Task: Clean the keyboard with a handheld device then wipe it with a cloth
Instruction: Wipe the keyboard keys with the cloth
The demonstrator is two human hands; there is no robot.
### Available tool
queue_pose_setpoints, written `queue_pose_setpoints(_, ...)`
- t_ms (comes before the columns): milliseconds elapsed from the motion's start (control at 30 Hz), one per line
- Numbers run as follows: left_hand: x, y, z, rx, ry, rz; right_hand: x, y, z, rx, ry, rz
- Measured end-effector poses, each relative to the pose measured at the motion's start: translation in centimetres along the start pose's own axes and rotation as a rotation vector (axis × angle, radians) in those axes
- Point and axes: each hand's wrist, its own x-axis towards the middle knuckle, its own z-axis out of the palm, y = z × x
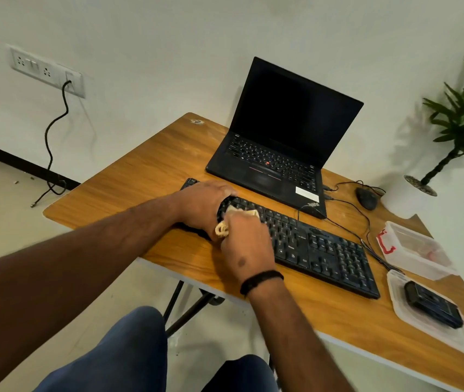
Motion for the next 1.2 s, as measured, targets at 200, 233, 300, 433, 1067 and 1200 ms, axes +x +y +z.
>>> queue_pose_setpoints(200, -0.5, 0.3, -0.2, 0.002, -0.015, -0.017, 0.6, 4.3, -4.8, 0.050, -0.102, 0.043)
queue_pose_setpoints(233, -0.5, 0.3, -0.4, -0.004, -0.013, -0.019, 1.7, 5.1, -4.9, 0.040, -0.030, 0.103)
queue_pose_setpoints(300, -0.6, 0.6, -0.5, -0.014, -0.007, -0.020, 3.5, 5.9, -4.0, 0.039, 0.099, 0.211)
queue_pose_setpoints(433, -0.8, 0.7, -0.5, -0.007, -0.008, -0.037, 2.7, 3.9, -0.7, -0.066, 0.049, 0.198)
queue_pose_setpoints(1067, -0.6, 0.6, -0.5, 0.000, -0.021, -0.030, -0.6, 2.9, -1.8, -0.163, -0.040, 0.066)
queue_pose_setpoints(1200, -0.7, 0.5, -0.4, 0.008, -0.033, -0.025, -2.8, 4.2, -4.7, -0.191, -0.201, -0.051)
